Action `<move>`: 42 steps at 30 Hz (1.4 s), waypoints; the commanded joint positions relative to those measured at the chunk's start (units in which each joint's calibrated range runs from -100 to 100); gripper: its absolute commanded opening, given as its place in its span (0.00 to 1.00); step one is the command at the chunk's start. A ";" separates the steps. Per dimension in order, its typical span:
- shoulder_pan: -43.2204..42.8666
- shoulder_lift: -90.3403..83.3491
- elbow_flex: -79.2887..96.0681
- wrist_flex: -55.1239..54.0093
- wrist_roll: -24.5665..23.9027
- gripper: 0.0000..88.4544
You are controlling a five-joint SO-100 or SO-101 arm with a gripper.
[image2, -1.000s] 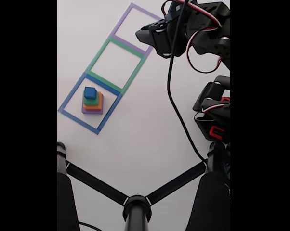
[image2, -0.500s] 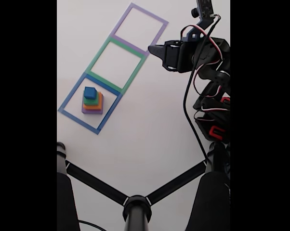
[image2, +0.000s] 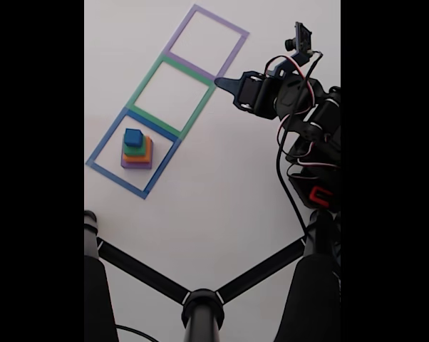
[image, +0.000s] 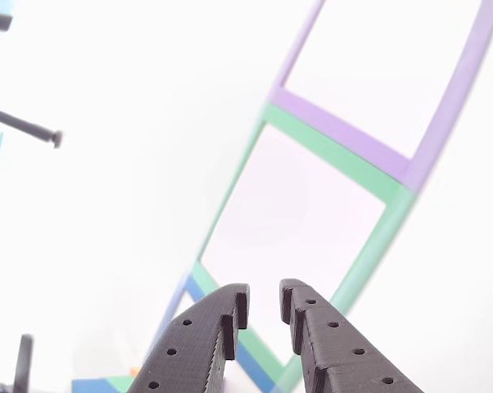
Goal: Tower of hanoi
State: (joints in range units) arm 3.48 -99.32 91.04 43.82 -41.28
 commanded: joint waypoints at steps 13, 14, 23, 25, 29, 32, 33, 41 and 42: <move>0.07 -0.68 8.96 -0.07 -34.09 0.00; 0.07 -0.68 8.96 0.41 -36.29 0.00; 0.07 -0.68 8.96 4.54 -43.65 0.00; -0.01 -0.68 8.96 4.54 -44.75 0.00; -0.39 -0.68 8.96 4.46 -48.79 0.00; -0.47 -0.68 8.96 4.70 -50.81 0.00; -0.47 -0.68 8.96 4.78 -50.81 0.00; -0.47 -0.68 8.96 5.27 -50.26 0.00; -0.47 -0.68 8.96 5.27 -50.81 0.00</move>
State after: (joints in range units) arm 3.32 -99.32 99.30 48.72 -91.13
